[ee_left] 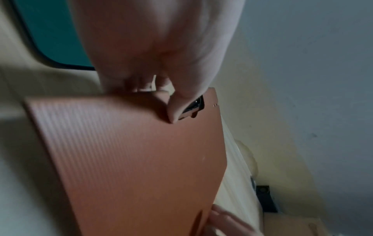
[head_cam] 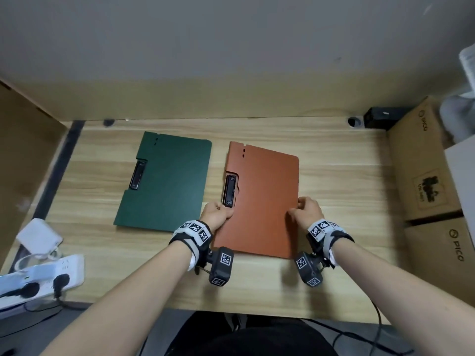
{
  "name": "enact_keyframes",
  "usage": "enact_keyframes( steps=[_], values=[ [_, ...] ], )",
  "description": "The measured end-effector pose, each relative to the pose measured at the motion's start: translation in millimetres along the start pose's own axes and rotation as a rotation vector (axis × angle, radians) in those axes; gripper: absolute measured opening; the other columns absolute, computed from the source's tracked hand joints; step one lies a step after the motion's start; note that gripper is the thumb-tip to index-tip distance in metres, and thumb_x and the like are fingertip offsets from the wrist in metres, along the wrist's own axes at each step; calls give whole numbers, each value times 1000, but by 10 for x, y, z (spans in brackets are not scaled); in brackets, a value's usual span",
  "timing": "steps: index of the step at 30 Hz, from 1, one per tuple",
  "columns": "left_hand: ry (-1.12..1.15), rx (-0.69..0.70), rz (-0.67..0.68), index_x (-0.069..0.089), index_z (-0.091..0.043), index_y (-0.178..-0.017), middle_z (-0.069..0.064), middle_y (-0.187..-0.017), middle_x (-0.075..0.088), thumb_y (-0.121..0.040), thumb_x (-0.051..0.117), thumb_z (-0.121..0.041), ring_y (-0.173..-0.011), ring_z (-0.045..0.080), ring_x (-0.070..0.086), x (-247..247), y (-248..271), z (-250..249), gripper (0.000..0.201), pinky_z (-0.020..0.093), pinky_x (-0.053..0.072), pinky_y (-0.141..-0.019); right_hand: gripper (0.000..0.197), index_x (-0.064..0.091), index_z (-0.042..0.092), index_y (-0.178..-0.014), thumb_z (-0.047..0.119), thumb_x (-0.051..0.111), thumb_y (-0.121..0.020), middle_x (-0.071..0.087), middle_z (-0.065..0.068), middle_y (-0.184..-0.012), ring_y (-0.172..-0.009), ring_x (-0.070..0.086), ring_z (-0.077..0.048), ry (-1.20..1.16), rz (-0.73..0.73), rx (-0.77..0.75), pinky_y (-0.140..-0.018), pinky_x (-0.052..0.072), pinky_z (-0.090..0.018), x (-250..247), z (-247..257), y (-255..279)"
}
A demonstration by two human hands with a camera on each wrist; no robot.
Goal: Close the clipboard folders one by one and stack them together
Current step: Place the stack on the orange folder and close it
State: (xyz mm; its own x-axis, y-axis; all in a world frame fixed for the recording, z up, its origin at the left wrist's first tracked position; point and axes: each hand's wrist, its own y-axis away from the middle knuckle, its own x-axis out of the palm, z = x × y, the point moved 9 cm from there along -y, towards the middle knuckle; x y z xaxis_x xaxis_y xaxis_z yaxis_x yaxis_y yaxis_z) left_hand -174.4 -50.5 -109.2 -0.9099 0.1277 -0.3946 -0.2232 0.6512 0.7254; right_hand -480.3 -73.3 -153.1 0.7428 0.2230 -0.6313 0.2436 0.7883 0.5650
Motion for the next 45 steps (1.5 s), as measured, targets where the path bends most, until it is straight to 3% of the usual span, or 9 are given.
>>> enact_keyframes(
  steps=[2, 5, 11, 16, 21, 32, 36, 39, 45],
  values=[
    [58, 2, -22, 53, -14, -86, 6, -79, 59, -87, 65, -9, -69, 17, 54, -88, 15, 3, 13, 26, 44, -63, 55, 54, 9, -127, 28, 70, -77, 60, -10, -118, -100, 62, -25, -31, 3, -12, -92, 49, -34, 44, 76, 63],
    [109, 21, -49, 53, -14, -90, 7, -80, 59, -88, 64, -7, -75, 21, 56, -306, 3, -25, 12, 30, 46, -70, 61, 48, 9, -132, 31, 73, -81, 57, -7, -121, -101, 60, -22, -76, -3, -52, -95, 49, -36, 151, 244, 106],
    [139, 52, -57, 60, -10, -99, 10, -96, 64, -88, 66, -6, -96, 27, 60, -1033, -231, 44, 13, 35, 48, -84, 65, 49, 13, -126, 28, 84, -73, 59, 3, -90, -89, 61, -21, -179, 16, -96, -88, 51, -37, 451, 836, 165],
    [156, 88, -82, 60, -6, -114, 16, -116, 67, -84, 69, -7, -110, 32, 62, -1713, -471, 154, 31, 45, 49, -99, 63, 51, 17, -118, 28, 87, -67, 63, 3, -88, -88, 66, -23, -191, -33, -135, -89, 54, -46, 858, 1415, 168],
    [99, 140, -148, 63, -16, -117, 0, -120, 66, -82, 74, -18, -110, 24, 62, -2368, -684, 352, 37, 41, 48, -102, 64, 50, 17, -120, 29, 87, -68, 65, 0, -94, -93, 67, -24, -153, -39, -142, -89, 55, -44, 1309, 1974, 259],
    [98, 159, -223, 61, -8, -121, 3, -105, 64, -79, 78, -12, -93, 16, 61, -2945, -843, 675, 45, 16, 42, -71, 62, 52, 13, -122, 31, 84, -72, 66, -6, -113, -103, 63, -26, 61, -26, -54, -87, 49, -31, 1889, 2384, 342],
    [-8, 148, -200, 59, -15, -113, 5, -102, 65, -75, 82, -21, -84, 13, 60, -2925, -915, 644, 45, 17, 39, -60, 60, 53, 14, -118, 32, 85, -71, 65, -5, -111, -100, 63, -25, 73, -36, -31, -85, 50, -33, 1912, 2350, 324],
    [-110, 137, -183, 60, -16, -112, 4, -111, 61, -69, 86, -27, -94, 16, 59, -2924, -972, 602, 51, 19, 41, -66, 63, 54, 15, -119, 34, 86, -68, 65, -5, -111, -100, 64, -25, 75, -41, -39, -87, 52, -35, 1897, 2341, 268],
    [-182, 22, -47, 40, -12, -141, 10, -145, 47, -63, 89, -22, -132, 27, 46, -2872, -1179, 433, 92, 40, 41, -109, 59, 59, 13, -109, 44, 84, -66, 52, -6, -111, -87, 59, -21, 171, -62, -55, -81, 48, -28, 1831, 2377, 169]
  ],
)
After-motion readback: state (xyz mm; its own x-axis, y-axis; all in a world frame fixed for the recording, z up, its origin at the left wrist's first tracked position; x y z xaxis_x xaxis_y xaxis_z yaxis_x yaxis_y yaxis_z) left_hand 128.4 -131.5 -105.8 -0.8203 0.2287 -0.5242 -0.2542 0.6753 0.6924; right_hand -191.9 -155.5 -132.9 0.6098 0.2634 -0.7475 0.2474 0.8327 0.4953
